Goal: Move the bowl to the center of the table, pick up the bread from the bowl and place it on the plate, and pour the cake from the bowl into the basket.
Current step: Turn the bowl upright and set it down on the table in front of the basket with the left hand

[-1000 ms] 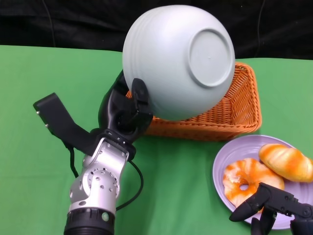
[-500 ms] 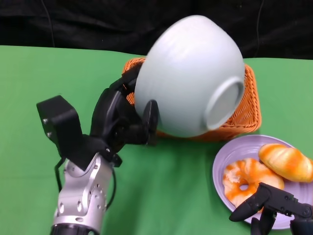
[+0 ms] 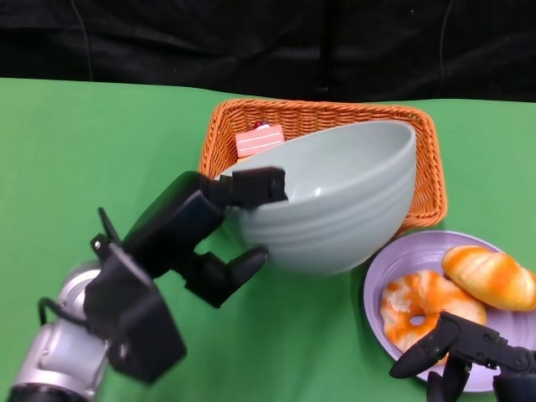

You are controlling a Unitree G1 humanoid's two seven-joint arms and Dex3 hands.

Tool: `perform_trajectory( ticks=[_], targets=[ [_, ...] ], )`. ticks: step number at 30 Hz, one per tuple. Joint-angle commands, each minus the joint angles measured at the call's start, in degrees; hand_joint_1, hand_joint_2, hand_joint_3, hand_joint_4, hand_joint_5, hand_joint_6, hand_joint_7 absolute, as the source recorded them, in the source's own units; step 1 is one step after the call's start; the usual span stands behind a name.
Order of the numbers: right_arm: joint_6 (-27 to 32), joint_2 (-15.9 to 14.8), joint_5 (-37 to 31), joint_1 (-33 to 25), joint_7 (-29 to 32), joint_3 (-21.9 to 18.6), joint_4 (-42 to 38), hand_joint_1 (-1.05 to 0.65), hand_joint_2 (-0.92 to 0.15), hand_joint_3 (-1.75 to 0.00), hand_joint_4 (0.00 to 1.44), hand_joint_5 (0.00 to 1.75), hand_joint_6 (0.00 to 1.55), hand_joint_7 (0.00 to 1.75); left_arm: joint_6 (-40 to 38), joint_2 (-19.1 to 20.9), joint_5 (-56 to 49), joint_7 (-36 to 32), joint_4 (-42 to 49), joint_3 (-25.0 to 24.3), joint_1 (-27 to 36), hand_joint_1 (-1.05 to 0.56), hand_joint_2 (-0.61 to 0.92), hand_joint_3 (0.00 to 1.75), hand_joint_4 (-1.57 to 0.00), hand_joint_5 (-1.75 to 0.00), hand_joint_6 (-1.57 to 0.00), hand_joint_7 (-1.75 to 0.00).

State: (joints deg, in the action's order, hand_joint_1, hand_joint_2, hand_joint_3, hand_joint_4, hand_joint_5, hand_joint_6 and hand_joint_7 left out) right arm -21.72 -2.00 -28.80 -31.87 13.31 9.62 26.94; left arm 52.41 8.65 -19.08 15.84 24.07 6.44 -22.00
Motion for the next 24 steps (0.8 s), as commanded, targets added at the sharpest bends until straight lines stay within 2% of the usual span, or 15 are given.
perform_trajectory(
  ticks=[1,5,11,13,16,20,24],
  targets=[
    [-2.1,-0.5,-1.2,-0.6,-0.3,1.8,1.6,0.17,-0.14,-1.62,0.95,1.75,0.91,1.22,7.5,3.3,-7.1,-6.8,1.1,-0.3,0.0,-0.17,0.30,1.53,-0.96,-1.75,-0.76,-1.75],
    [-2.3,-0.6,-1.6,-1.0,0.2,1.7,1.7,0.16,-0.16,-1.59,0.95,1.73,0.92,1.21,15.3,5.5,-19.8,-19.1,2.1,-1.6,0.2,-0.16,0.29,1.52,-0.98,-1.75,-0.77,-1.75],
    [-2.5,-0.6,-1.0,-1.3,0.1,2.2,1.9,0.16,-0.15,-1.60,0.96,1.75,0.92,1.20,16.5,9.0,-36.6,-37.0,0.3,0.0,0.6,-0.17,0.33,1.53,-0.99,-1.75,-0.71,-1.75],
    [-2.5,-0.5,-1.2,-1.3,0.3,2.3,2.0,0.15,-0.15,-1.60,0.96,1.75,0.92,1.20,15.4,11.0,-42.4,-43.6,-1.0,1.7,1.3,-0.15,0.39,1.30,-0.99,-1.75,-0.72,-1.75],
    [-2.8,-0.4,-1.3,-1.2,0.7,2.2,1.9,0.15,-0.16,-1.61,0.95,1.75,0.92,1.20,12.2,14.9,-49.3,-51.7,-2.7,5.4,1.9,-0.16,0.47,1.04,-0.96,-1.75,-0.71,-1.75],
    [-3.4,-0.4,-1.1,-0.9,1.4,2.0,1.7,0.15,-0.15,-1.62,0.95,1.75,0.93,1.20,7.9,19.2,-54.2,-61.3,-2.7,10.3,2.5,-0.17,0.49,0.94,-0.95,-1.75,-0.71,-1.75],
    [-4.3,-0.7,-1.0,-0.6,2.2,1.9,1.3,0.15,-0.14,-1.66,0.94,1.75,0.94,1.20,5.1,24.1,-55.4,-66.2,-2.3,14.0,4.2,-0.15,0.50,0.87,-0.96,-1.75,-0.74,-1.75]
  ],
)
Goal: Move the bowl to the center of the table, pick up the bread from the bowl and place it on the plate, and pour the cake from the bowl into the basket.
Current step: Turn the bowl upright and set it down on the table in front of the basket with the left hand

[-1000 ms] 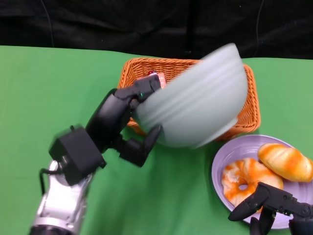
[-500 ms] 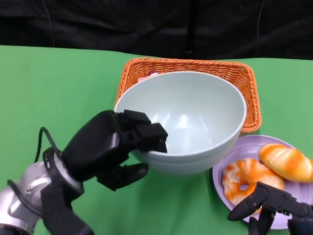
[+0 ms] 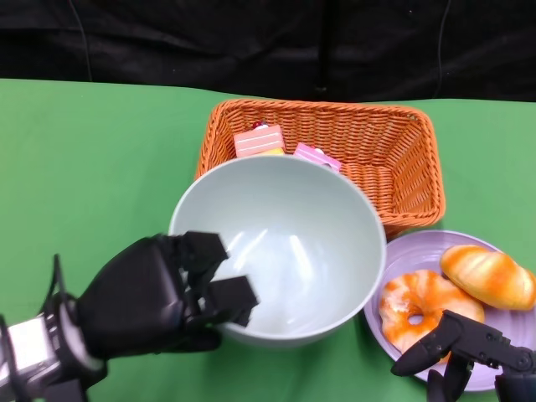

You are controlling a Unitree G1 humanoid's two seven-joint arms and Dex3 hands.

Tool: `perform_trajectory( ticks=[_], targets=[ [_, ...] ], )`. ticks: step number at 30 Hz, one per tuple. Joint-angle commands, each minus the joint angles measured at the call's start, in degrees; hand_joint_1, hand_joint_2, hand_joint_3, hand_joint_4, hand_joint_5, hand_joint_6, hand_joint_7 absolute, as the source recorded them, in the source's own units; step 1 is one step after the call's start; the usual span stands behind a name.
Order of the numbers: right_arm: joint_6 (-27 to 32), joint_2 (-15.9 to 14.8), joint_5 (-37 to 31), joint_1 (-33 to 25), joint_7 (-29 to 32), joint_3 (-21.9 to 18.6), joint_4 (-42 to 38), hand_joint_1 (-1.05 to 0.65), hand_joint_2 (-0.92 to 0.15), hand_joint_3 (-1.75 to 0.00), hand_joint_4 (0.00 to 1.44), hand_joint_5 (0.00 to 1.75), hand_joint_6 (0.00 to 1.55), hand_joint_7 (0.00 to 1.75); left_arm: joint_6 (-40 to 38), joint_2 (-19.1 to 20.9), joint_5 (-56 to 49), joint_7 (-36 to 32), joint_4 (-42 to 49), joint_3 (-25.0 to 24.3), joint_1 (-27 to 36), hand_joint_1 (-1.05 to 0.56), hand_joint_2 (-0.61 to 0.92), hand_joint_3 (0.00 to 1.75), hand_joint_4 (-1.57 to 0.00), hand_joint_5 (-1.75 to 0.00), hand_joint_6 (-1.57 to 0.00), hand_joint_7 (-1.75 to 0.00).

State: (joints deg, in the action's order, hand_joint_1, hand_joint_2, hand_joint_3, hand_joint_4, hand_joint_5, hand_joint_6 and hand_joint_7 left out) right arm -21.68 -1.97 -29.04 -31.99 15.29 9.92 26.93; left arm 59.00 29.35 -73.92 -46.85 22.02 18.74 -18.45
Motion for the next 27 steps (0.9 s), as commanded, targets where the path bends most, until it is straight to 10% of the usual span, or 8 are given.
perform_trajectory(
  ticks=[1,9,16,19,22,27],
  targets=[
    [-4.3,-0.8,-0.7,-0.5,0.3,1.6,1.3,0.15,-0.13,-1.67,0.94,1.75,0.94,1.20,-1.9,4.4,-0.7,-4.6,-0.1,2.7,1.0,-0.15,0.50,0.85,-0.96,-1.75,-0.74,-1.75],
    [-5.0,-1.1,-0.4,-0.2,1.1,1.4,0.7,0.13,-0.12,-1.69,0.92,1.75,0.94,1.19,-7.5,10.2,-2.8,-8.5,1.3,9.7,2.5,-0.20,0.69,0.46,-0.91,-1.75,-0.70,-1.75],
    [-5.1,-1.3,-0.2,-0.1,1.1,1.2,0.6,0.12,-0.11,-1.70,0.93,1.75,0.94,1.19,-7.1,10.1,6.7,8.3,4.1,12.5,2.5,-0.16,0.75,0.41,-0.84,-1.75,-0.64,-1.75],
    [-5.1,-1.3,0.0,-0.2,1.1,1.1,0.7,0.12,-0.11,-1.70,0.92,1.74,0.95,1.19,-7.3,10.4,16.8,22.8,2.0,12.0,3.8,-0.20,0.86,0.20,-0.71,-1.55,-0.65,-1.17],
    [-5.4,-1.4,0.2,0.0,1.0,1.1,0.6,0.12,-0.10,-1.70,0.93,1.72,0.95,1.19,-10.2,11.3,26.7,36.4,-2.9,10.9,5.9,-0.21,0.92,0.16,-0.70,-0.82,-0.69,-0.27],
    [-6.1,-2.0,1.4,0.8,0.4,1.2,0.3,0.13,-0.10,-1.72,0.94,1.70,0.96,1.18,-17.6,12.2,36.4,51.8,-13.6,7.8,9.7,-0.33,0.92,0.16,-0.46,-0.39,-0.47,-0.01]
  ],
)
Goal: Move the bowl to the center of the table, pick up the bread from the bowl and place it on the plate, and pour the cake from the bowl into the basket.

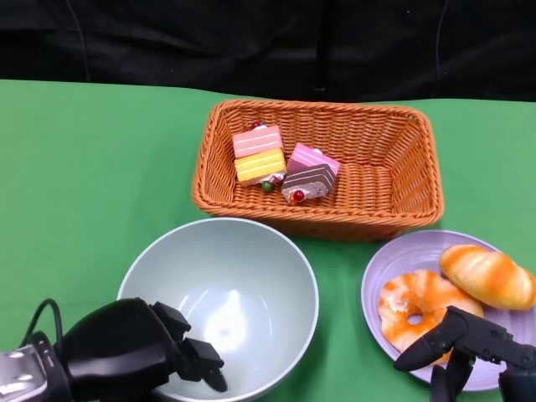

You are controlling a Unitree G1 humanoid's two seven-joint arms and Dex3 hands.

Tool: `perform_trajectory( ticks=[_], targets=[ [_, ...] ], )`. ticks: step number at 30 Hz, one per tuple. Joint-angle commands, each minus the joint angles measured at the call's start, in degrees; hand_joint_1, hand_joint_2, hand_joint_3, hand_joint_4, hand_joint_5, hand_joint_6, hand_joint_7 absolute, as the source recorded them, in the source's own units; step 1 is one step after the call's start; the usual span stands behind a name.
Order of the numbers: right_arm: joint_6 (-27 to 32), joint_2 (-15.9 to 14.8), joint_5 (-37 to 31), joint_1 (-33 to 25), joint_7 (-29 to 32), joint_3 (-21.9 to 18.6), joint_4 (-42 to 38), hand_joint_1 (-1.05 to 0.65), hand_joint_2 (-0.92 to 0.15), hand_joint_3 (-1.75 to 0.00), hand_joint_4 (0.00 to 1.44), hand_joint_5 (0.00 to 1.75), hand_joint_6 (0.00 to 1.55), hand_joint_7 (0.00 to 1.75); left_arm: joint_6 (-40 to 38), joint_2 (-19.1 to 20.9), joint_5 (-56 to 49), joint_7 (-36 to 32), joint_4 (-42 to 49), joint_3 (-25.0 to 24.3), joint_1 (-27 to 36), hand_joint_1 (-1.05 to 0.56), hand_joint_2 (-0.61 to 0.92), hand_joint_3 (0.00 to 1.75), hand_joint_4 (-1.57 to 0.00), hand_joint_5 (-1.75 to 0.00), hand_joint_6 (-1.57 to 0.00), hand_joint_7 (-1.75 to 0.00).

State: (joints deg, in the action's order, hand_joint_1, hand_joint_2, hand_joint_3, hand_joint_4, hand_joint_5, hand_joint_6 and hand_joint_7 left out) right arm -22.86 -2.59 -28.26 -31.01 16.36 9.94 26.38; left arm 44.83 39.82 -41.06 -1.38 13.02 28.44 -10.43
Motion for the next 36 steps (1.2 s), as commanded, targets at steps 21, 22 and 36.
perform_trajectory(
  ticks=[21,22,36],
  targets=[
    [-0.9,-1.1,12.6,1.0,-9.7,2.8,4.7,0.07,-0.24,-1.58,0.91,1.61,0.89,1.25,-26.9,-6.2,50.1,35.4,-22.7,-16.3,11.1,-0.75,0.92,0.25,-0.40,-0.24,-0.35,-0.06],
    [-0.9,-1.1,12.7,1.0,-10.0,2.7,4.8,0.07,-0.24,-1.58,0.91,1.61,0.88,1.26,-27.0,-6.6,50.4,35.5,-22.9,-16.7,11.3,-0.74,0.92,0.25,-0.42,-0.25,-0.35,-0.06],
    [0.2,-0.7,14.8,5.5,-13.7,3.7,3.2,0.09,-0.20,-1.57,0.97,1.48,0.92,1.17,-25.2,-28.1,54.6,19.3,-33.9,-24.5,27.2,-0.33,0.92,0.23,-0.66,-1.04,-0.78,-0.41]
  ],
)
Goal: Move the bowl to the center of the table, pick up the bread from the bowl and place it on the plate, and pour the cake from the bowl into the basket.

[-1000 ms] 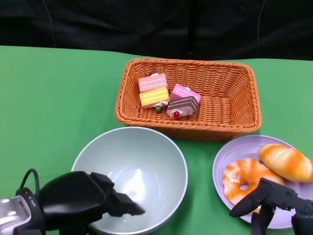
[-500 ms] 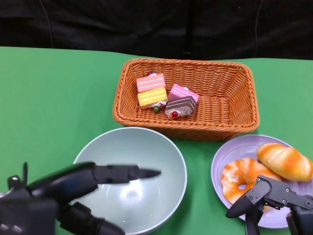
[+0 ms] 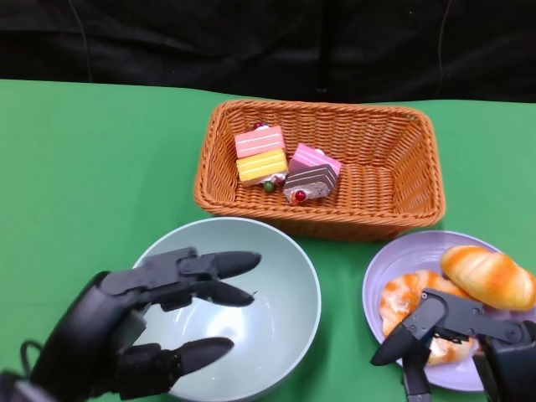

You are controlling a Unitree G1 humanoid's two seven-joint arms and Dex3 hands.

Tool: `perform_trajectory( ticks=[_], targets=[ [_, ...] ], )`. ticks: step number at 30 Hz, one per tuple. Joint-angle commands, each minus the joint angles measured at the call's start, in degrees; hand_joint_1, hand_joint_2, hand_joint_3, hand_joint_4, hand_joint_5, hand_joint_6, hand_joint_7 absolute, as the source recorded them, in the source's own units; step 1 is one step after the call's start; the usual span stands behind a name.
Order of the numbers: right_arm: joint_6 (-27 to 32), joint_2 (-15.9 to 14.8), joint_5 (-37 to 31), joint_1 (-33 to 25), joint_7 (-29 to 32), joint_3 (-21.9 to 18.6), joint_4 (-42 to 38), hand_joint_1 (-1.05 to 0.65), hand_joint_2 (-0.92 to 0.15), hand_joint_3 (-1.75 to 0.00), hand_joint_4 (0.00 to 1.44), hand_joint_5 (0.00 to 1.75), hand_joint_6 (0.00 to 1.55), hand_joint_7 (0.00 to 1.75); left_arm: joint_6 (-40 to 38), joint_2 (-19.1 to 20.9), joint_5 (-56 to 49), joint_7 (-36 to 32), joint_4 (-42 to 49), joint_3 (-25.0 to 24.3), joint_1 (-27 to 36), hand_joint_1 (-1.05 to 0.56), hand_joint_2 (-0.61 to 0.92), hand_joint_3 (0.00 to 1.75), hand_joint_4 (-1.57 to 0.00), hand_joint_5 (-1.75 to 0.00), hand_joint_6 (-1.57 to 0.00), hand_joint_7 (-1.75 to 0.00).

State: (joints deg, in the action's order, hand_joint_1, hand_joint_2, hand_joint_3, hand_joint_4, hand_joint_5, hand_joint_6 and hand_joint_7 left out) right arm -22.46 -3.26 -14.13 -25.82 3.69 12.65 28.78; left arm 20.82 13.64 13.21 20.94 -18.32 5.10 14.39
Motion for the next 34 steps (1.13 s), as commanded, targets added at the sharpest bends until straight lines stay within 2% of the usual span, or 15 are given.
perform_trajectory(
  ticks=[1,2,3,4,6,10,16,34],
  targets=[
    [0.0,0.0,1.0,0.4,-1.2,1.1,0.8,0.10,-0.20,-1.58,0.98,1.46,0.93,1.14,-2.0,-2.7,0.5,-3.7,-3.2,-1.3,3.0,-0.29,0.92,0.24,-0.68,-1.05,-0.76,-0.48],
    [0.1,-0.1,1.3,0.5,-1.5,1.3,0.6,0.10,-0.19,-1.59,0.99,1.44,0.94,1.13,-2.4,-3.9,0.0,-5.1,-4.0,-1.5,4.3,-0.27,0.92,0.24,-0.70,-1.05,-0.74,-0.53],
    [0.1,-0.2,1.7,0.5,-1.8,1.3,0.6,0.11,-0.19,-1.60,1.00,1.44,0.95,1.12,-2.3,-5.1,-0.9,-6.5,-4.4,-1.7,5.6,-0.20,0.87,0.37,-0.72,-1.12,-0.75,-0.64],
    [0.0,-0.3,2.0,0.5,-1.9,1.3,0.4,0.11,-0.20,-1.60,1.00,1.46,0.95,1.11,-2.3,-6.1,-1.4,-7.5,-4.8,-1.8,6.7,-0.14,0.75,0.66,-0.73,-1.26,-0.75,-0.82],
    [-0.2,-0.3,2.1,0.5,-2.1,1.1,0.1,0.11,-0.20,-1.62,1.00,1.53,0.96,1.14,-1.4,-7.5,-1.7,-8.3,-4.9,-1.8,8.1,-0.07,0.63,0.96,-0.73,-1.45,-0.73,-1.07],
    [-0.5,-0.1,2.6,0.5,-2.2,0.9,-0.7,0.10,-0.19,-1.67,0.97,1.64,0.95,1.23,2.4,-10.0,-3.7,-9.0,-3.4,-1.0,10.5,-0.05,0.58,1.14,-0.80,-1.69,-0.75,-1.44],
    [-0.7,-0.7,3.4,0.4,-3.3,0.8,-1.4,0.08,-0.20,-1.68,0.93,1.69,0.89,1.32,4.9,-10.9,-4.2,-8.1,-1.0,0.3,11.3,-0.09,0.55,1.13,-0.86,-1.70,-0.78,-1.47],
    [-1.6,-0.9,3.6,-1.0,-4.3,1.1,-1.9,0.08,-0.22,-1.62,0.91,1.67,0.87,1.30,3.7,-10.4,-1.4,-5.8,1.1,0.4,10.5,-0.13,0.52,1.15,-0.86,-1.69,-0.80,-1.45]
  ],
)
